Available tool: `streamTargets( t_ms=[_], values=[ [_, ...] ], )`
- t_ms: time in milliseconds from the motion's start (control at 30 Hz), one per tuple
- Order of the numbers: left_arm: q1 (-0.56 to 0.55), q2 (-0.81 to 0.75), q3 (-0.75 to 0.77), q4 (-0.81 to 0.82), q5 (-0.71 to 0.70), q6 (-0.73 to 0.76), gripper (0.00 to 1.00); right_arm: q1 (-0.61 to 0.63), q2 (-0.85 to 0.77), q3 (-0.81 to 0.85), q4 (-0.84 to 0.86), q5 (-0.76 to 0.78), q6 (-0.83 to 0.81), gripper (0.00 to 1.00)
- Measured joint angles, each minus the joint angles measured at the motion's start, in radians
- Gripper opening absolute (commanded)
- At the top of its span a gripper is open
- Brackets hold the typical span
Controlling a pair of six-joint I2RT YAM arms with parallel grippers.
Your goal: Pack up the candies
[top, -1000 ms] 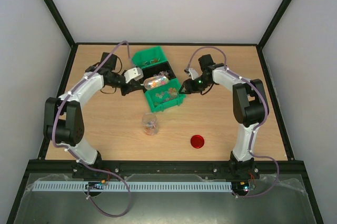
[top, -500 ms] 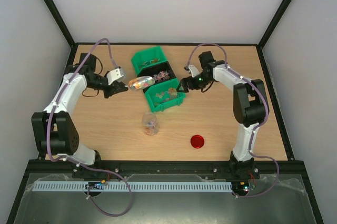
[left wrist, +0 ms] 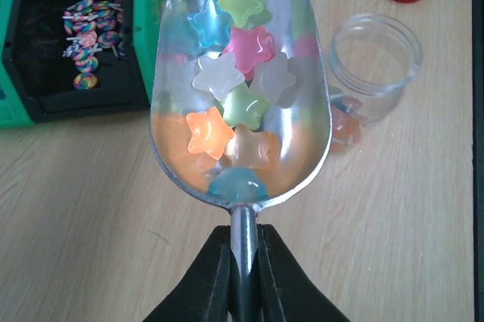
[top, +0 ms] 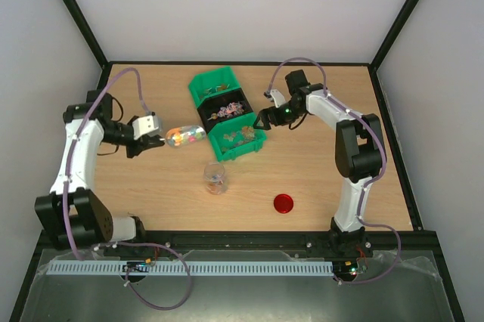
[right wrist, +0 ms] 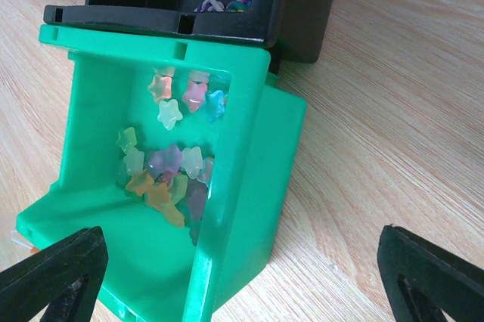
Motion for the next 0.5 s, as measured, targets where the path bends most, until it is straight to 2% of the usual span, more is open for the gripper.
streamTargets(
  t_ms=[167, 333, 500],
  values=[
    [0.002, -0.115, -0.063, -0.044, -0.043, 0.068, 0.02, 0.000, 0.000, 0.000, 0.000, 0.000, 0.002, 0.99],
    [-0.011, -0.143, -0.078, -0.053, -0.074, 0.093, 0.02, 0.000, 0.000, 0.000, 0.000, 0.000, 0.006, 0.99],
    [-0.090, -0.185, -0.103, -0.051, -0.125, 0.114, 0.02, 0.000, 0.000, 0.000, 0.001, 0.000, 0.011, 0.99]
  ],
)
